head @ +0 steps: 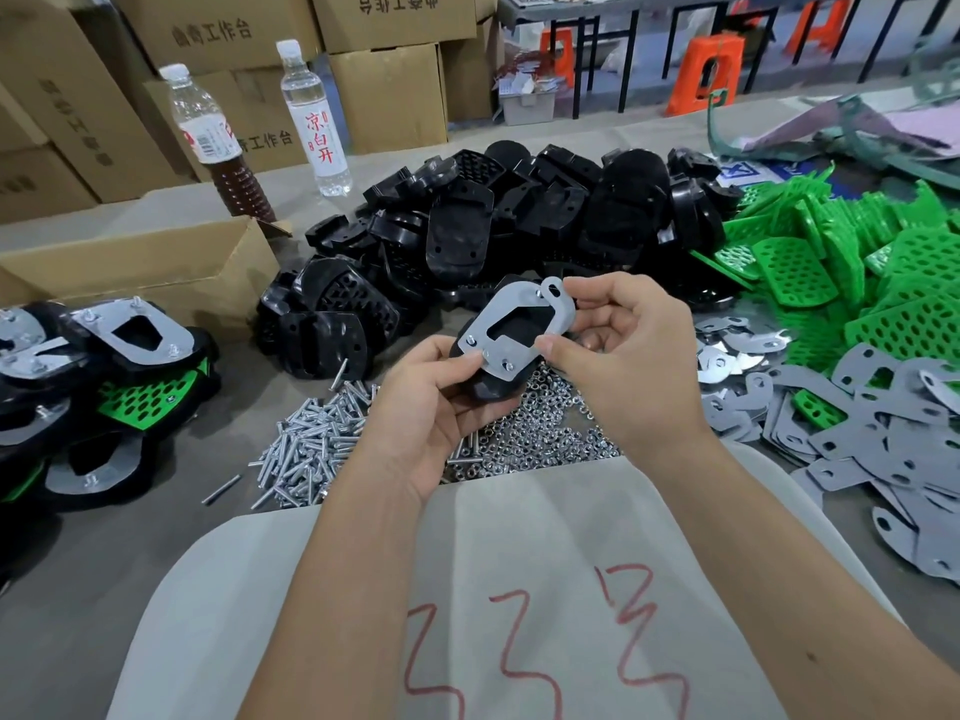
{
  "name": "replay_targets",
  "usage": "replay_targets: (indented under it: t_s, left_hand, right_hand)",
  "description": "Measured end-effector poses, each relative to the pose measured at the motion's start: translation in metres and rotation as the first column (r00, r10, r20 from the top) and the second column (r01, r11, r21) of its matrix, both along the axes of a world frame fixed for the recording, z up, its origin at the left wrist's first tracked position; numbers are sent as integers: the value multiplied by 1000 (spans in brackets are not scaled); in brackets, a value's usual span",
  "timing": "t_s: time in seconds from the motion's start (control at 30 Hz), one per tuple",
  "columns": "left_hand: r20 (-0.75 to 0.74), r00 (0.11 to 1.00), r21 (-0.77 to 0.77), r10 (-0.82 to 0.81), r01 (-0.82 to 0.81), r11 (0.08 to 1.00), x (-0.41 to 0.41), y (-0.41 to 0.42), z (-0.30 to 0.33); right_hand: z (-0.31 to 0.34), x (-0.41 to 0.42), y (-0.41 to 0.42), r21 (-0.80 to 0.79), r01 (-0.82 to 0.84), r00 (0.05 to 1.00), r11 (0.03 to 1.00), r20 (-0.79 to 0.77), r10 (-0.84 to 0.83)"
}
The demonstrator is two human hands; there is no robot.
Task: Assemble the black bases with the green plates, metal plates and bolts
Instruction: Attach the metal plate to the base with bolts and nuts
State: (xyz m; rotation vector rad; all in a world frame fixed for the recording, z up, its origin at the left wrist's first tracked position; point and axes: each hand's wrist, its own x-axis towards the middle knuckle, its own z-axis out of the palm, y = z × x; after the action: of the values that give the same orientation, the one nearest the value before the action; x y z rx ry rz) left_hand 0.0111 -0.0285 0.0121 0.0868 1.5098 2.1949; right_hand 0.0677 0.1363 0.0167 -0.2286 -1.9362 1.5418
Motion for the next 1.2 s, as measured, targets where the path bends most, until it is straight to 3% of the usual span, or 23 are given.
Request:
replay_targets:
  t_s: [0.73, 0.93, 1.07, 1.13, 1.2]
  left_hand:
    - [-107, 994, -77, 17, -25, 997, 4, 5, -2]
    - [-107, 994, -63, 15, -22, 998, 4, 6, -4]
    - [-107, 994, -58, 17, -24, 998, 3, 5, -4]
    - [-107, 994, -40, 3, -7, 999, 2, 4, -4]
    - [-115, 993, -35, -24, 20, 999, 1, 3, -3]
  right_hand:
    - [-2, 2, -5, 220, 155, 979, 963, 100, -180]
    - [-5, 2, -5, 356, 199, 950, 913, 159, -269]
    - [-5, 3, 2, 217, 160, 962, 963, 183, -201]
    - [-7, 0, 9, 18, 72, 970, 997, 230, -74]
    - [-6, -1, 17, -231, -93, 952, 969, 265, 154]
